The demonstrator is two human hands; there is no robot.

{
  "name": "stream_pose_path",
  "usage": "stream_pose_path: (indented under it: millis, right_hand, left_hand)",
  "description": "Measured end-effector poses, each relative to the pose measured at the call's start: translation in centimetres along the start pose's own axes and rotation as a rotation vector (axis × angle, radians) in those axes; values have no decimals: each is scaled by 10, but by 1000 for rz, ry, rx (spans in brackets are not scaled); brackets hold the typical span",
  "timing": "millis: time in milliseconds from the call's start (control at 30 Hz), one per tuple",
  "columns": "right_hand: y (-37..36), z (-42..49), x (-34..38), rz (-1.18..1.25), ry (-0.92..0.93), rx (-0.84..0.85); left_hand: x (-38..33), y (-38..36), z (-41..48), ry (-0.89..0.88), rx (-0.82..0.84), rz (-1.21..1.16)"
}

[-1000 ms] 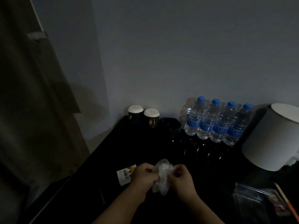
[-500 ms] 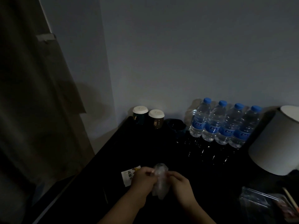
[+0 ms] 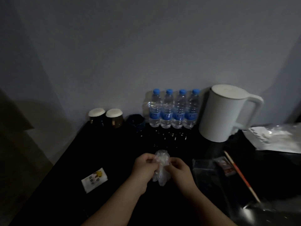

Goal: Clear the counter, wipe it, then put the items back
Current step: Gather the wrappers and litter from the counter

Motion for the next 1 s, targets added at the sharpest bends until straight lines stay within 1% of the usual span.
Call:
stream_pose_path:
  millis: [100,233,367,533,600,700,800,900,1000]
  right_hand:
    - [38,-9,12,39,51,-44]
    - [91,-23,16,84,95,-76]
    - [150,-36,19,80,93,-54]
    - [219,-46,18,131,79,-24]
    - [241,-53,14,113,54,5]
    - [257,-61,2,60,10,71]
    - [262,-70,-10,136,-15,109]
    - [262,-90,-19,193,-73,198]
    - [273,-110,-27,222,-92,233]
  left_hand:
    - [-12,-40,5,-28,46,10]
    - [-22,-94,12,-60,64,10]
    - [-24,-156,12,-66,85,-20]
    - [-21,-222,6,-56,29,-41]
    - [-21,-246,2,-48,20,-53]
    - [-15,-270,-10,-22,-17,-74]
    - [-7,-281,-27,2,-85,-66]
    - [-1,-288,-44,27,-143,-86]
    - [6,-306,-60,43,-135,-141]
Point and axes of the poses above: each hand's wrist, its own z-axis towards the middle knuckle, its own y-axis out of the back of the hand, x = y × z, the point moved 5 cm from there along z, towards the middle knuckle, and after that the axes turned 12 degrees about x, right-handed, at the moved point
